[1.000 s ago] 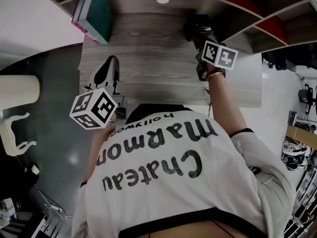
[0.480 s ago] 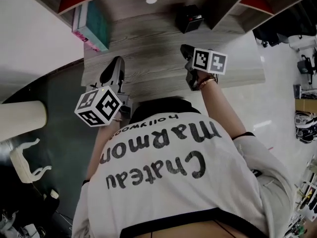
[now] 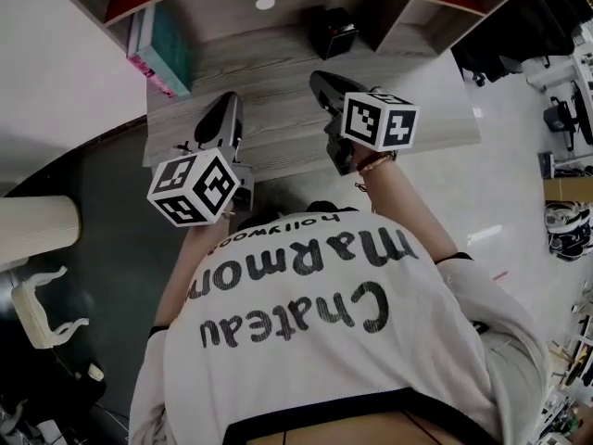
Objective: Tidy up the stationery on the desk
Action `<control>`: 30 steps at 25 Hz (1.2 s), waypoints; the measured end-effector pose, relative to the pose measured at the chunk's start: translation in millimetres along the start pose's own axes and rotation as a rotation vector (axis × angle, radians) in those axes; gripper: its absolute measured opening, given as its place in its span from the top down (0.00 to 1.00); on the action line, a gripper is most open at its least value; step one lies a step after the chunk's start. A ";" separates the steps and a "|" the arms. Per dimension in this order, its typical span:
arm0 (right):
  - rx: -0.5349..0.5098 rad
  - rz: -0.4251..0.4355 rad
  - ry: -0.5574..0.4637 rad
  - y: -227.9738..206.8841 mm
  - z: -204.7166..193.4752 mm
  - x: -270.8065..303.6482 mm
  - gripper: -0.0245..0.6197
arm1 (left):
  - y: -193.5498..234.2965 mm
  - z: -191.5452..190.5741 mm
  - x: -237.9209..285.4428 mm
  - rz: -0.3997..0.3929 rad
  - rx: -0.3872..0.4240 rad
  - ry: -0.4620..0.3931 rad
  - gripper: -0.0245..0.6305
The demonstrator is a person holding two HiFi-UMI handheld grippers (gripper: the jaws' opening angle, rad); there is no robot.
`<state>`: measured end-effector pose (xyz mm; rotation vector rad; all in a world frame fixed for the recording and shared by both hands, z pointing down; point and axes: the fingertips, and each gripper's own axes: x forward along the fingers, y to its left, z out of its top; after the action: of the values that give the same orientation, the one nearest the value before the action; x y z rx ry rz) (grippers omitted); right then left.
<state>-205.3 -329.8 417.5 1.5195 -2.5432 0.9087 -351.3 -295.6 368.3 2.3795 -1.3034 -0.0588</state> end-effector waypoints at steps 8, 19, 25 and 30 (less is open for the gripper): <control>-0.117 0.014 -0.152 8.1 45.1 -44.5 0.94 | -41.5 12.4 -4.4 0.054 0.047 -0.072 0.94; -0.233 0.041 -0.107 -12.4 22.9 -99.3 0.95 | -102.8 -27.9 -14.1 0.092 0.033 -0.070 0.94; -0.269 0.078 -0.070 -16.1 1.6 -122.4 0.95 | -125.4 -54.8 -30.8 0.124 0.028 -0.067 0.94; -0.280 0.110 -0.056 -14.5 -8.2 -142.9 0.95 | -142.8 -65.6 -47.8 0.159 0.021 -0.079 0.94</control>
<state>-121.4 -217.4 384.9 1.3537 -2.6771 0.4952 -249.0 -167.1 365.3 2.3036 -1.5328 -0.0931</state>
